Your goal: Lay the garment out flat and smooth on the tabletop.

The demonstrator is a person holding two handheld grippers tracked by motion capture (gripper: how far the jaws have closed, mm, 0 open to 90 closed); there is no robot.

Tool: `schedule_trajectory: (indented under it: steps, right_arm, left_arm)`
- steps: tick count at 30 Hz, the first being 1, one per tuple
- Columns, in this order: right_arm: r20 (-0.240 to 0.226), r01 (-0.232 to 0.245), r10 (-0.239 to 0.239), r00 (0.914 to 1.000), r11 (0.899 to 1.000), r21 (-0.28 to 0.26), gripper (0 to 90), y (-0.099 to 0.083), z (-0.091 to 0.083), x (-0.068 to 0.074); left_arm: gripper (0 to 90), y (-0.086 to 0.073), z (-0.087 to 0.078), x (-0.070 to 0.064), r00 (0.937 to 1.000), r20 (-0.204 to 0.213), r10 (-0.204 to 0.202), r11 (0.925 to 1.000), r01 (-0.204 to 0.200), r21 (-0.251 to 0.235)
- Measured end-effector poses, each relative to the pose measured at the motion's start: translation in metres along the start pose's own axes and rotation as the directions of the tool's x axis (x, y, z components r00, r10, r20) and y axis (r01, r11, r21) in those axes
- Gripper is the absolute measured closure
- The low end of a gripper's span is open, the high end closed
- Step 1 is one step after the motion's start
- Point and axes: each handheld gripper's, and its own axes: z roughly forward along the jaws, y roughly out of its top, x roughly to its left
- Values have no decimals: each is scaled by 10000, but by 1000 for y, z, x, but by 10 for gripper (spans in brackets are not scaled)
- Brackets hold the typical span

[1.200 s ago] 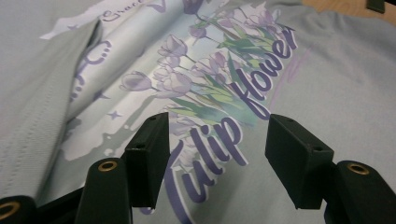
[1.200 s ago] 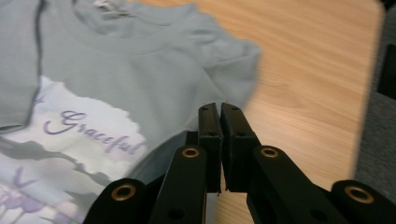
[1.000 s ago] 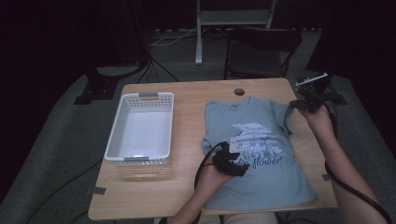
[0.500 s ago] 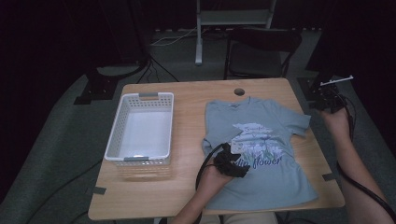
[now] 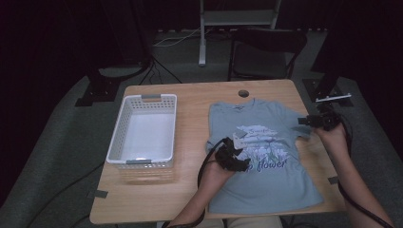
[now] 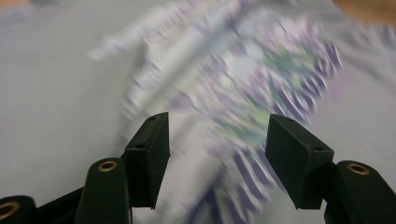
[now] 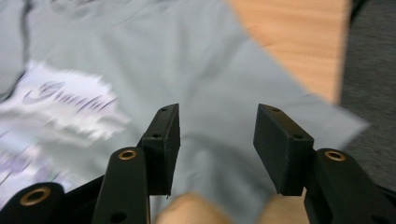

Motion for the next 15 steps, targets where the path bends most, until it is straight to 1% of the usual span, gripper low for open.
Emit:
schedule_trajectory:
  steps: [3, 4, 5, 6, 7, 8, 9, 10, 11, 13, 14, 15]
  right_arm:
    - [-386, 182, -185, 9991, 9998, -78, 487, -8, 2, 11]
    - [-386, 182, -185, 9991, 9998, -78, 487, -8, 2, 11]
    - [-716, 55, -70, 9974, 9998, -207, 472, -11, 3, 15]
    - [-861, 47, -65, 9963, 9998, -219, 464, -13, 3, 17]
    - [-1011, -5, -23, 9949, 9996, -275, 455, -14, 3, 19]
    - [-1131, -28, -15, 9936, 9993, -378, 447, -16, 3, 20]
    - [-1260, -149, 86, 9920, 9987, -488, 437, -18, 3, 21]
    - [-1260, -149, 86, 9920, 9987, -488, 437, -18, 3, 21]
    - [-1496, -314, 207, 9885, 9971, -695, 415, -22, 3, 23]
    - [-1744, -519, 372, 9840, 9954, -801, 397, -27, 5, 23]
    - [-1862, -641, 464, 9814, 9939, -899, 395, -29, 6, 24]
    - [-1938, -738, 543, 9795, 9928, -948, 394, -32, 7, 24]
  left_arm:
    - [410, 18, -1, 12, 9986, -528, -81, 9998, 70, -200]
    - [410, 18, -1, 12, 9986, -528, -81, 9998, 70, -200]
    - [410, 30, 1, 22, 9965, -811, -208, 9996, 192, -201]
    - [410, 36, 3, 28, 9964, -773, -360, 9992, 346, -196]
    - [410, 41, 5, 34, 9944, -929, -513, 9986, 499, -170]
    - [409, 41, 5, 34, 9944, -929, -513, 9986, 499, -170]
    - [409, 46, 7, 40, 9920, -1057, -684, 9976, 668, -182]
    - [409, 49, 9, 45, 9890, -1229, -825, 9965, 806, -202]
    - [409, 55, 15, 53, 9859, -1313, -1036, 9946, 1032, -100]
    - [409, 58, 21, 57, 9851, -1377, -1031, 9942, 1061, 146]
    - [409, 60, 24, 57, 9840, -1499, -960, 9946, 1009, 256]
    - [409, 60, 27, 58, 9841, -1487, -969, 9940, 1032, 351]
